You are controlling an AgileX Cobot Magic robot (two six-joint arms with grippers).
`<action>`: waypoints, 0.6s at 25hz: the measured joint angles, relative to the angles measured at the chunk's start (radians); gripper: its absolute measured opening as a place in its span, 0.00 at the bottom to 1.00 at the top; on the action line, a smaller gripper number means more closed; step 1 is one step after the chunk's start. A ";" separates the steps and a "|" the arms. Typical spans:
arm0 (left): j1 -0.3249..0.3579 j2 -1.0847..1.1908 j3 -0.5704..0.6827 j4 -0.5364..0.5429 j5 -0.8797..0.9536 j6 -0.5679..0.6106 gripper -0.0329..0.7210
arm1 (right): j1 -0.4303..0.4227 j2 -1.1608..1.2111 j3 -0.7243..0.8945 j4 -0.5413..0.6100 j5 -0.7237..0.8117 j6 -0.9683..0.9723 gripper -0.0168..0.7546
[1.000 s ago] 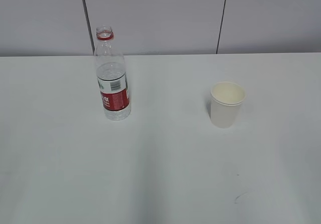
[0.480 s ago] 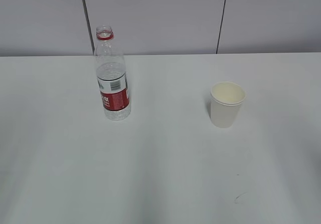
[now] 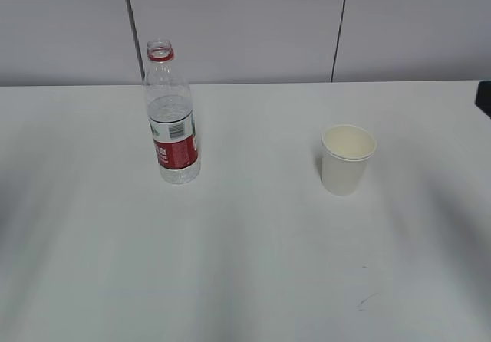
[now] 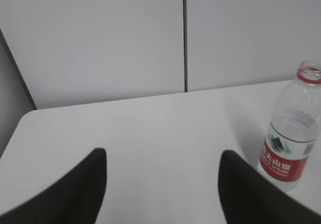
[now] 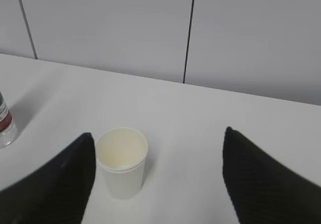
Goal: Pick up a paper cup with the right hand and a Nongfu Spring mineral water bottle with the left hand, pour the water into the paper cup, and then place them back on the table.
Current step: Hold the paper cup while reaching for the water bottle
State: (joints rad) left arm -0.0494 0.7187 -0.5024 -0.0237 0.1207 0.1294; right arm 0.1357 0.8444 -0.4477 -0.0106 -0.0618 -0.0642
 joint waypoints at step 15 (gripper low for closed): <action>0.000 0.441 0.168 0.193 -0.663 -0.149 0.63 | 0.000 0.531 0.153 -0.004 -0.747 0.028 0.78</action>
State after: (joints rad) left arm -0.0494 1.1593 -0.3349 0.1697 -0.5419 -0.0198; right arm 0.1357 1.3755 -0.2945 -0.0141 -0.8086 -0.0366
